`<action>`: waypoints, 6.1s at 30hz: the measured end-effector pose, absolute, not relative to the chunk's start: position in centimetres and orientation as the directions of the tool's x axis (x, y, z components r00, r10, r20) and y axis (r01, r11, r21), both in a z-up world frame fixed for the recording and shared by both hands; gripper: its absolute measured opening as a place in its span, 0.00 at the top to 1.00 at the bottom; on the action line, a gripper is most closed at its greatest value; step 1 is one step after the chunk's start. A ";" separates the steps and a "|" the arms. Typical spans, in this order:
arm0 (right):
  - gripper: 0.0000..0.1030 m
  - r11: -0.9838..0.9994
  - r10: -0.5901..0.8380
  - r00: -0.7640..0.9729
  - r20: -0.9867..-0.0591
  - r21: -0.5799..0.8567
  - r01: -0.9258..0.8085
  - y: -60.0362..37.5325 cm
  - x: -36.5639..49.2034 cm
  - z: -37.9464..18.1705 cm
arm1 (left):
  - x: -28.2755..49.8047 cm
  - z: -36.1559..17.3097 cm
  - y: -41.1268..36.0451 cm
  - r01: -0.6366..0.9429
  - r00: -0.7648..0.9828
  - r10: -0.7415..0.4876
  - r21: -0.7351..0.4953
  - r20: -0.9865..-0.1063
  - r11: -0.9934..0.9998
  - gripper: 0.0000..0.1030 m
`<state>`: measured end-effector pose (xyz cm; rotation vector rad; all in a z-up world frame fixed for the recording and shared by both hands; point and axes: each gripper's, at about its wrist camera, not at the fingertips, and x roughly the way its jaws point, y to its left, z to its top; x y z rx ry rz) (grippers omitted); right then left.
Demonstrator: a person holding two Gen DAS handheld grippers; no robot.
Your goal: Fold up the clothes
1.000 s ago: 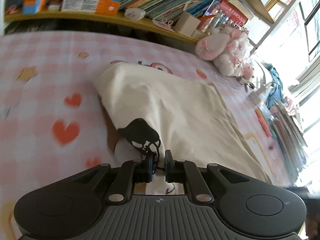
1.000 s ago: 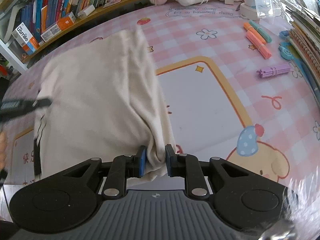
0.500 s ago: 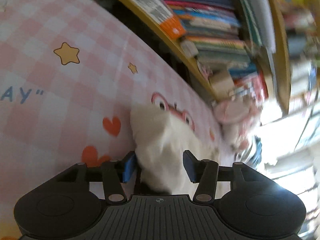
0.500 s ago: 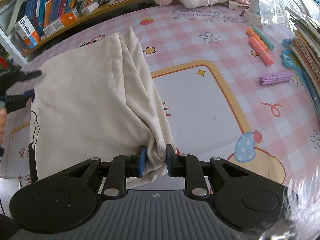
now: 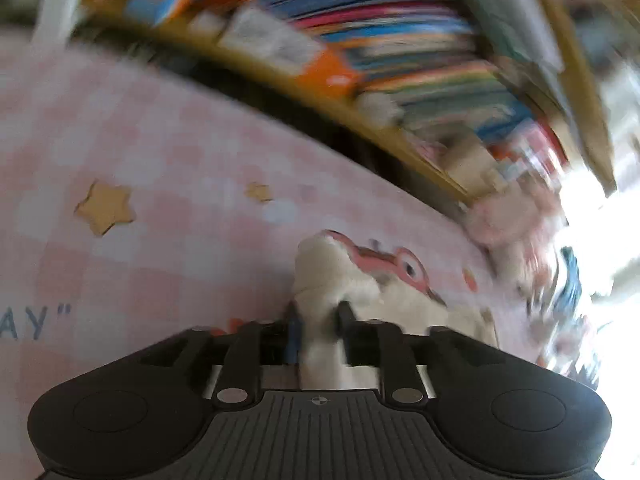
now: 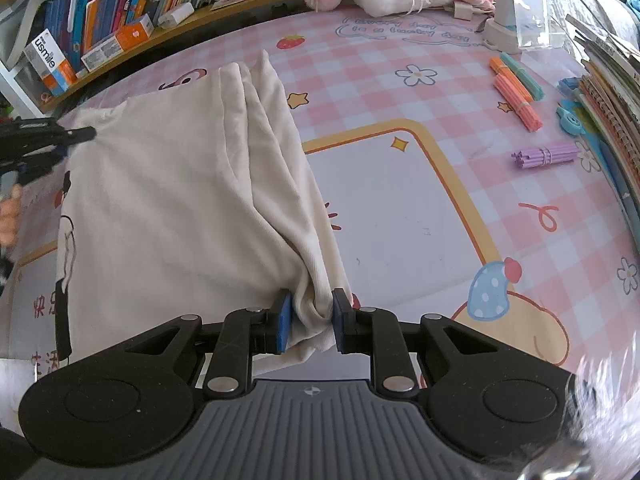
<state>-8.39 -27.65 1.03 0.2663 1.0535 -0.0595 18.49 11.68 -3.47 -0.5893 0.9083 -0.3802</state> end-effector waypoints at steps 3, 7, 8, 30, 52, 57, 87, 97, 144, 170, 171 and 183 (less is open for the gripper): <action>0.82 0.968 0.079 0.494 -0.866 0.185 0.169 -27.6 -8.4 1.0 | 19.5 -2.4 13.2 0.037 0.616 -0.508 -0.623 -0.602 0.782 0.53; 0.82 0.970 0.087 0.495 -0.865 0.188 0.157 -27.7 -8.4 1.0 | 20.0 -1.1 16.2 -0.089 0.688 -0.389 -0.603 -0.612 0.792 0.49; 0.81 0.970 0.091 0.496 -0.864 0.189 0.152 -27.7 -8.4 1.0 | 19.8 -0.8 17.0 -0.105 0.695 -0.381 -0.611 -0.609 0.785 0.49; 0.56 0.944 0.275 0.504 -0.819 0.329 0.019 -32.6 -8.4 2.1 | -3.9 1.9 5.5 0.080 0.577 -0.276 -0.284 -0.768 0.956 0.25; 0.61 0.859 0.495 0.396 -0.773 0.502 -0.094 -34.9 -6.0 0.1 | -8.2 0.4 4.1 -0.190 0.583 -0.249 -0.428 -0.773 0.883 0.41; 0.85 0.846 0.516 0.373 -0.771 0.526 -0.085 -34.7 -5.8 -0.4 | -8.1 0.0 2.5 -0.168 0.552 -0.230 -0.376 -0.802 0.911 0.82; 0.67 0.845 0.534 0.295 -0.792 0.510 -0.159 -33.3 -7.0 0.1 | -12.5 4.2 -0.8 0.066 0.670 -0.099 -0.073 -0.736 0.995 0.51; 0.87 0.816 0.578 0.337 -0.744 0.531 -0.229 -32.3 -7.2 2.4 | -15.0 3.6 -5.4 0.217 0.760 -0.053 0.177 -0.648 0.960 0.10; 0.95 0.498 0.401 0.536 -0.743 -0.314 -0.808 -21.6 -13.5 2.5 | -13.1 1.3 -7.9 0.373 0.750 -0.004 0.418 -0.661 0.828 0.18; 0.67 0.108 0.319 0.659 -0.681 -0.665 -0.739 -23.7 -17.1 -2.5 | -14.1 0.1 -7.9 0.557 0.776 -0.033 0.659 -0.630 0.506 0.94; 0.67 0.081 0.315 0.662 -0.680 -0.675 -0.733 -23.8 -17.2 -2.7 | -14.0 0.2 -7.8 0.559 0.774 -0.036 0.656 -0.632 0.507 0.94; 0.88 0.124 0.300 0.559 -0.773 -0.549 -0.826 -25.2 -16.1 -0.1 | -14.9 1.4 -7.4 0.658 0.692 -0.079 0.583 -0.717 0.477 0.95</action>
